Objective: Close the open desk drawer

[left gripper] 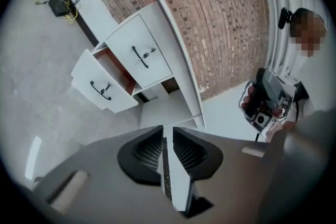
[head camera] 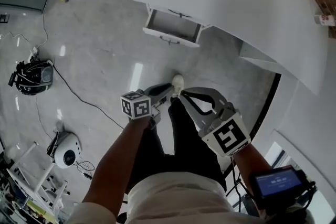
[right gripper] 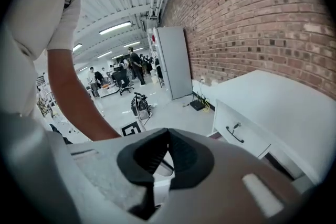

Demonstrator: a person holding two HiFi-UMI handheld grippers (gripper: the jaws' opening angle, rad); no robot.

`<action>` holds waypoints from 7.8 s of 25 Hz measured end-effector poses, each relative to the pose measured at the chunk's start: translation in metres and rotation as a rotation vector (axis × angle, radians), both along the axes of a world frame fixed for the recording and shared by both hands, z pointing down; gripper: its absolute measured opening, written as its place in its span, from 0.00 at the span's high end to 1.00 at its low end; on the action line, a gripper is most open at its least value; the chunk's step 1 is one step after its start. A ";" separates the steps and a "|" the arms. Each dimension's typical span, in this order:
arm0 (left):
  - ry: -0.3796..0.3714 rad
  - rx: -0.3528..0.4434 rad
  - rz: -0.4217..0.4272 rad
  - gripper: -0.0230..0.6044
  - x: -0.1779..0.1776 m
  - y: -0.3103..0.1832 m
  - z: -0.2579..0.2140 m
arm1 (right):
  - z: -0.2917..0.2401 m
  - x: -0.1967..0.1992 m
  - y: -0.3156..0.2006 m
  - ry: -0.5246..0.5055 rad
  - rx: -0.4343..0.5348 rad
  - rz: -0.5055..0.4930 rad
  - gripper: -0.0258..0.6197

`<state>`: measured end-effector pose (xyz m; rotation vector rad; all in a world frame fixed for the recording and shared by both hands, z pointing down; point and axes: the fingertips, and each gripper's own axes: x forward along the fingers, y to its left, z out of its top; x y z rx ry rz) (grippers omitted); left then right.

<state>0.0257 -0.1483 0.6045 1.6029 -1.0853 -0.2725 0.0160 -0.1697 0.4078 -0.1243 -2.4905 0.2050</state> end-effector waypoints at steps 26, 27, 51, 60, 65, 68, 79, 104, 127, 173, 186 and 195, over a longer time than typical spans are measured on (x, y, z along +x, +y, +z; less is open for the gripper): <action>0.293 0.012 -0.555 0.87 -0.111 -0.130 0.269 | 0.219 0.018 -0.042 0.205 -0.043 -0.067 0.96; 0.299 0.017 -0.552 0.86 -0.110 -0.134 0.271 | 0.220 0.017 -0.043 0.205 -0.040 -0.067 0.96; 0.432 0.113 -0.624 0.93 -0.113 -0.181 0.267 | 0.243 0.023 -0.033 0.245 -0.074 -0.097 0.96; 0.440 0.125 -0.654 0.93 -0.130 -0.235 0.260 | 0.241 0.013 -0.059 0.253 -0.077 -0.092 0.96; 0.434 0.137 -0.656 0.93 -0.129 -0.235 0.263 | 0.243 0.018 -0.040 0.251 -0.075 -0.088 0.96; 0.430 0.144 -0.660 0.93 -0.131 -0.241 0.262 | 0.243 0.021 -0.042 0.250 -0.069 -0.080 0.96; 0.432 0.183 -0.687 0.93 -0.133 -0.253 0.265 | 0.253 0.027 -0.034 0.258 -0.055 -0.066 0.96; 0.334 0.067 -0.563 0.87 -0.129 -0.135 0.116 | 0.122 -0.001 0.012 0.206 -0.044 0.015 0.96; 0.191 0.210 -0.167 0.96 -0.081 0.072 -0.185 | -0.038 0.010 0.130 0.095 0.009 0.169 0.96; -0.379 0.504 0.401 0.96 0.042 0.172 -0.385 | -0.175 0.039 0.171 -0.033 0.302 0.137 0.96; -0.406 0.509 0.411 0.96 0.043 0.167 -0.382 | -0.177 0.042 0.171 -0.048 0.336 0.140 0.96; -0.414 0.511 0.411 0.96 0.053 0.181 -0.380 | -0.182 0.052 0.183 -0.057 0.344 0.145 0.96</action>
